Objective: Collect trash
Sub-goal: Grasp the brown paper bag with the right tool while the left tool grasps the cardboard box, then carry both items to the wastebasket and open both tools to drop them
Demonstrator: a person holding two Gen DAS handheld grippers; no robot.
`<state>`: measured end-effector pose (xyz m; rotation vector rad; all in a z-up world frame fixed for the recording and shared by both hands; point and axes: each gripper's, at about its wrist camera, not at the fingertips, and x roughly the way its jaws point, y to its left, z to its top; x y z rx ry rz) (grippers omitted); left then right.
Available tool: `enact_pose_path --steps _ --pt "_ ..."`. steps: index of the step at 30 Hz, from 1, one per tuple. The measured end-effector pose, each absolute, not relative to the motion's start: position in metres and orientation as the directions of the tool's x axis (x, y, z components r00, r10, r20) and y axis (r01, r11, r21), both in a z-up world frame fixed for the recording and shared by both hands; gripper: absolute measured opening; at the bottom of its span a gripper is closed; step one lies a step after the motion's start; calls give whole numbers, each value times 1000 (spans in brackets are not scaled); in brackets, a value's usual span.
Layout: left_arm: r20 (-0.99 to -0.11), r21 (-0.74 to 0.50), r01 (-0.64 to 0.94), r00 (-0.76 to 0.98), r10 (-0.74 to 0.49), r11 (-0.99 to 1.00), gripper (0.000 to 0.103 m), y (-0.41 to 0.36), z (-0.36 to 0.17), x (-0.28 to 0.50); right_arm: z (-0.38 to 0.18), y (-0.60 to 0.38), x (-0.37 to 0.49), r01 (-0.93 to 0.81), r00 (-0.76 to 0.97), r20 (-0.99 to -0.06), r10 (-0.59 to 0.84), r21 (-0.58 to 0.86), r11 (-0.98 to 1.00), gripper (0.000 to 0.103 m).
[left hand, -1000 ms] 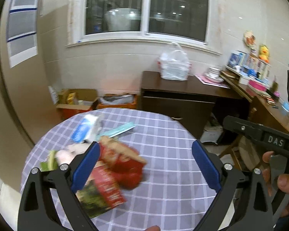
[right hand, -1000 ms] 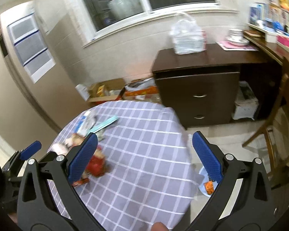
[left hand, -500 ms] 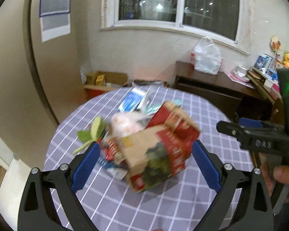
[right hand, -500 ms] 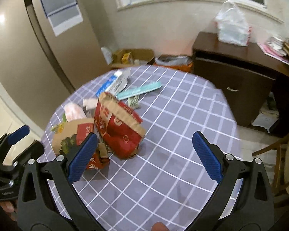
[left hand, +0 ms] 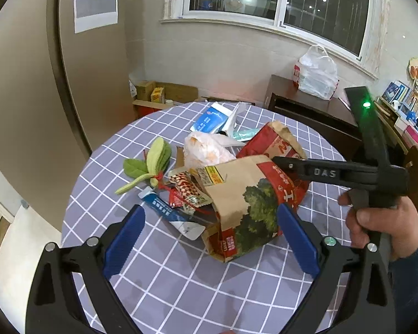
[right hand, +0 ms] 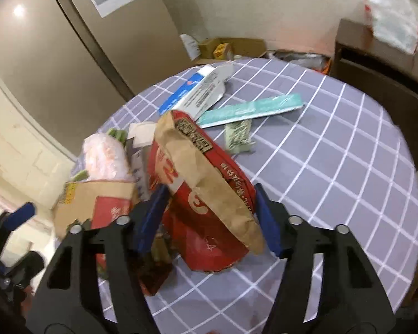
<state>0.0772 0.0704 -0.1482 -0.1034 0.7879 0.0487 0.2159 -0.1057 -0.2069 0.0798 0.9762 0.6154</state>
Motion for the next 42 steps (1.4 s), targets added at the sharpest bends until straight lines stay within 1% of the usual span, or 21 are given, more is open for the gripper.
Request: enact_pose_path --steps 1,3,5,8,9,10,11,12,13,14,15,16,18,22,24,27,32,42 --pt "-717 -76 -81 697 2 994 94 69 -152 81 -206 -107 212 -457 407 -746 527 333 825 48" --pt "-727 -83 -78 687 -6 993 94 66 -158 86 -202 -114 203 -456 423 -734 531 334 825 36" --pt "-737 -90 -69 676 -20 994 94 64 -166 91 -196 -127 196 -443 442 -719 536 345 828 28" --pt "-745 -109 -41 665 -54 993 94 62 -174 100 -186 -151 186 -408 483 -701 524 349 843 26" --pt "-748 -122 -28 660 -73 992 91 60 -177 103 -184 -159 183 -400 492 -697 522 351 846 25" --pt "-750 -140 -12 654 -99 990 83 59 -179 105 -182 -164 183 -394 498 -696 518 350 850 25" --pt "-754 -154 3 646 -120 988 61 57 -180 107 -180 -172 180 -383 508 -693 512 351 855 24" --pt "-758 -182 28 633 -158 983 48 54 -181 109 -179 -179 178 -373 516 -689 510 355 857 24" --pt "-753 -190 42 635 -173 981 45 52 -180 109 -177 -184 177 -365 521 -687 507 358 860 24" --pt "-748 -192 56 638 -183 980 35 50 -180 108 -176 -190 175 -356 528 -684 503 360 863 23" --pt "-741 -201 82 639 -206 976 29 46 -178 107 -176 -194 174 -350 533 -683 500 360 865 23" --pt "-738 -209 93 639 -219 973 26 44 -177 106 -176 -198 172 -346 534 -683 498 361 866 23" --pt "-727 -232 119 638 -253 966 16 38 -174 104 -177 -203 171 -338 536 -682 499 368 866 23" --pt "-708 -254 154 643 -292 955 8 26 -166 101 -174 -212 165 -321 552 -670 497 379 868 23" --pt "-699 -252 172 648 -302 952 2 18 -160 99 -169 -216 161 -319 566 -659 496 380 869 22" --pt "-684 -236 196 662 -306 952 1 11 -151 97 -161 -225 155 -314 589 -646 485 370 874 22" --pt "-644 -235 253 683 -345 939 1 -8 -129 94 -142 -243 144 -291 640 -614 461 361 886 22" --pt "-538 -242 398 704 -464 885 1 -59 -77 93 -110 -295 123 -210 736 -554 389 359 909 22"
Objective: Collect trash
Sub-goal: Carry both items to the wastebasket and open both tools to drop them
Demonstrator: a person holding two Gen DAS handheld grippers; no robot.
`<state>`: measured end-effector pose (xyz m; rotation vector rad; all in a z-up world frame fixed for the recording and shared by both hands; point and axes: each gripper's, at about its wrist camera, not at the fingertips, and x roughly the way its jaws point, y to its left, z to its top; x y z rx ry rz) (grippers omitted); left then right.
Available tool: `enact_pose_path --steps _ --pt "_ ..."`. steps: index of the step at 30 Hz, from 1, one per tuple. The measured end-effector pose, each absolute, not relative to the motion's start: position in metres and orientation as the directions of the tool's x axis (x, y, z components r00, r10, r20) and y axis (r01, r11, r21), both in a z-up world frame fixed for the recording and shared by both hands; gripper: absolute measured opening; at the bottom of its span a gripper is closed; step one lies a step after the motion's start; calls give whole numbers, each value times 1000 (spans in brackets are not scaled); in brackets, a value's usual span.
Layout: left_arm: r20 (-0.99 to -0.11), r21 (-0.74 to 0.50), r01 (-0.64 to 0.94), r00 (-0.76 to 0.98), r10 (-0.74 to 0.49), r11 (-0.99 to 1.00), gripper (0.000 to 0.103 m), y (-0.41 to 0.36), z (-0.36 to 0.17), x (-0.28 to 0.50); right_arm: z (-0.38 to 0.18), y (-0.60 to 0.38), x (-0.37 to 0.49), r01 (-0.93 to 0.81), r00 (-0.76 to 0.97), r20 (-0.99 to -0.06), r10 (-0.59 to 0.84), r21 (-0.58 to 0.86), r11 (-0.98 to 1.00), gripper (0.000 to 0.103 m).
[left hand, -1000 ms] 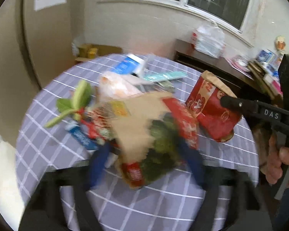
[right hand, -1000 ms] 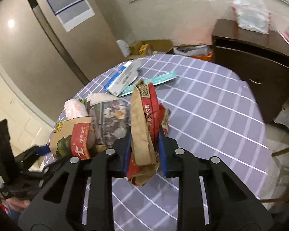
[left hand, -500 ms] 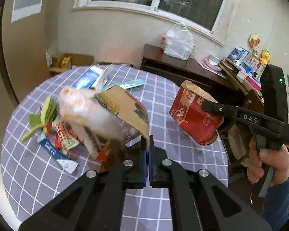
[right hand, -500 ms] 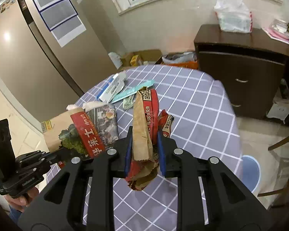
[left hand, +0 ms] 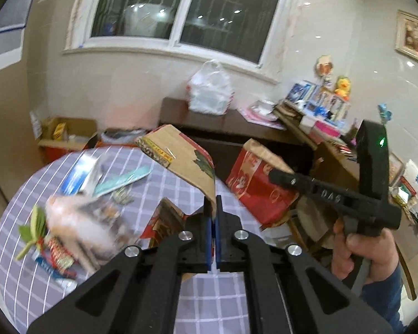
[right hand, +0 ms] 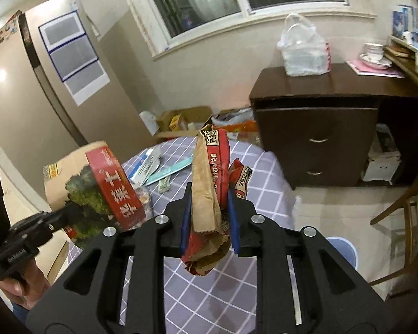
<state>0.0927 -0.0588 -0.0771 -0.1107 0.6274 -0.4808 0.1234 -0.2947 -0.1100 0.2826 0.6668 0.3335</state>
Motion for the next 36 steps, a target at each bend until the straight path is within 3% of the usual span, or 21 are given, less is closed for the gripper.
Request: enact_pose_path --steps 20,26,36 --pt "-544 -291 615 523 -656 732 2 -225 -85 145 -115 -444 93 97 827 -545 140 383 919 22" --pt "-602 -317 630 444 -664 709 2 -285 -116 160 -156 -497 90 231 791 -607 75 410 883 22" --pt "-740 -334 613 301 -602 716 2 -352 -199 188 -243 -542 110 357 684 -724 83 432 828 22"
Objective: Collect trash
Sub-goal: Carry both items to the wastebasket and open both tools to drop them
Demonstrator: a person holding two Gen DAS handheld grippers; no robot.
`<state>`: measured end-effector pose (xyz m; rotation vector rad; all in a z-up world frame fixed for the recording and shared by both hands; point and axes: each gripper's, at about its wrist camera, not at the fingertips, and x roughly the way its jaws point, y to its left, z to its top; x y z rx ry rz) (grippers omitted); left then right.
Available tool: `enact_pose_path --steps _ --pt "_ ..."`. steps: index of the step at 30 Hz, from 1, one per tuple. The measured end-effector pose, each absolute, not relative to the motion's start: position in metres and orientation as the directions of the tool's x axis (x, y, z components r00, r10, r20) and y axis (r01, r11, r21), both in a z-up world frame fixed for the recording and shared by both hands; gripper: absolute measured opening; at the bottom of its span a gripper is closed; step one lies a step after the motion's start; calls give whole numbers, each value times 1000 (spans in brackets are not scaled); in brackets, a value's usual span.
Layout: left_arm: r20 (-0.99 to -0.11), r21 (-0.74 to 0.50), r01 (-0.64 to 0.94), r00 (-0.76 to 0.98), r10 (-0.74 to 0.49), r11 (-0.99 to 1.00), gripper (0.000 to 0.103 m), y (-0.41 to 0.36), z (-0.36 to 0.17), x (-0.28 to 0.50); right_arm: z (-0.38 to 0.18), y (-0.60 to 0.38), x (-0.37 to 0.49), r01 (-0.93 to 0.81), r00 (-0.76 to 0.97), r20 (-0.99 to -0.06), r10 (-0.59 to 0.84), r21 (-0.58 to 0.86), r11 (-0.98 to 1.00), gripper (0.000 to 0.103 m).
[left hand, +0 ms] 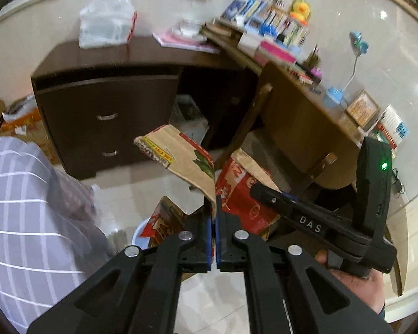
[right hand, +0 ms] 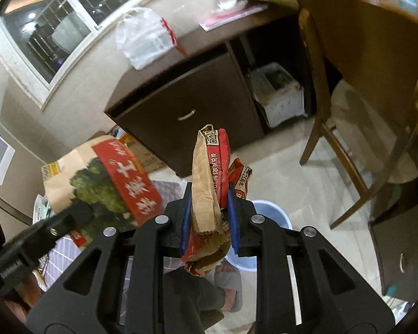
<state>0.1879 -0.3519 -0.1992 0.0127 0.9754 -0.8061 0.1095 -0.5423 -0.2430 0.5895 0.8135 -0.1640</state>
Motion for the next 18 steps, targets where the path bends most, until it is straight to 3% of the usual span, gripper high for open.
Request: enact_pose_path --steps 5,7,8,9,11,15,18 --pt "-796 -331 592 243 -555 735 5 -371 -235 203 -271 -548 125 377 650 -753 106 440 815 28" --pt "-818 -322 580 227 -528 748 20 -375 -246 210 -285 -552 130 391 636 -764 112 444 806 34" --pt "-825 -319 574 224 -519 754 44 -375 -249 212 -294 -555 132 400 627 -769 125 456 795 54" --pt "-828 -310 563 237 -508 767 65 -374 -250 214 -301 -557 133 412 623 -771 135 469 781 67" --pt "-822 -294 556 267 -503 777 71 -369 -248 215 -311 -558 132 426 618 -773 143 482 765 68" --pt "-820 -252 548 316 -476 798 83 -358 -238 219 -315 -559 126 457 611 -781 127 479 750 92" --pt "-811 -232 543 350 -468 807 88 -350 -226 217 -307 -556 124 476 605 -791 90 450 756 97"
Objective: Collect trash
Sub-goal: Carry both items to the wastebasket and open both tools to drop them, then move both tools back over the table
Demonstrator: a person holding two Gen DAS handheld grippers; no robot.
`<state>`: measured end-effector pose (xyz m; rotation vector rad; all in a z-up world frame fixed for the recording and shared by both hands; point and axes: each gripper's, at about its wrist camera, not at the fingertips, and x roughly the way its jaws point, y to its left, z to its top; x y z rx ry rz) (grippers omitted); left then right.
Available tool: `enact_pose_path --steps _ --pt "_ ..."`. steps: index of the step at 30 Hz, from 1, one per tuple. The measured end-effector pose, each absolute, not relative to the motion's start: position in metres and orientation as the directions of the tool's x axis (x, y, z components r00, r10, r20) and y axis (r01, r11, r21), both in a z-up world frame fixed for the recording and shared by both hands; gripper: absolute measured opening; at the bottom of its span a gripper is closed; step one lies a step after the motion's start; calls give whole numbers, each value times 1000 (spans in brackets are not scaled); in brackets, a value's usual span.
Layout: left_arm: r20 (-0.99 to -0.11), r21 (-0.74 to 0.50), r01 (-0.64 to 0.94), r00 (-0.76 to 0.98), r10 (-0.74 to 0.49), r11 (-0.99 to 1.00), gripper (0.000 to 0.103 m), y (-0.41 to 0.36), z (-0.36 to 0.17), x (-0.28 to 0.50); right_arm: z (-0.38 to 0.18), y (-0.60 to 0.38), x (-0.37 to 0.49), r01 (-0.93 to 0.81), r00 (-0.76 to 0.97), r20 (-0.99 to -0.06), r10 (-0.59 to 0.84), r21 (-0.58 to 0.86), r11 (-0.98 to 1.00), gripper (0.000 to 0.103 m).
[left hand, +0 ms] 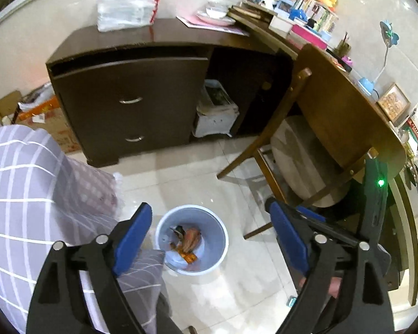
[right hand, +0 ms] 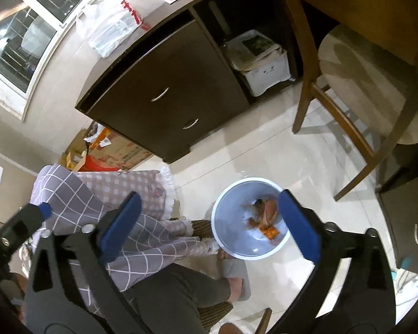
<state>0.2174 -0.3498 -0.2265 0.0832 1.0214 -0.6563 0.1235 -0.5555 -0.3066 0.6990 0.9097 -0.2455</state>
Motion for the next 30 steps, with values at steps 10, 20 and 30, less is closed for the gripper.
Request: enact_pose_path --steps 10,20,30 --pt "-741 -151 551 486 -463 820 92 -314 -175 189 -248 -531 113 451 663 -749 15 415 790 97" --pt "-649 -131 499 610 -455 857 93 -250 -121 165 -164 -468 110 307 762 -647 29 400 864 97" --pt "-577 -157 399 705 -412 903 94 -168 -88 145 -118 -391 120 136 802 -585 118 372 918 97"
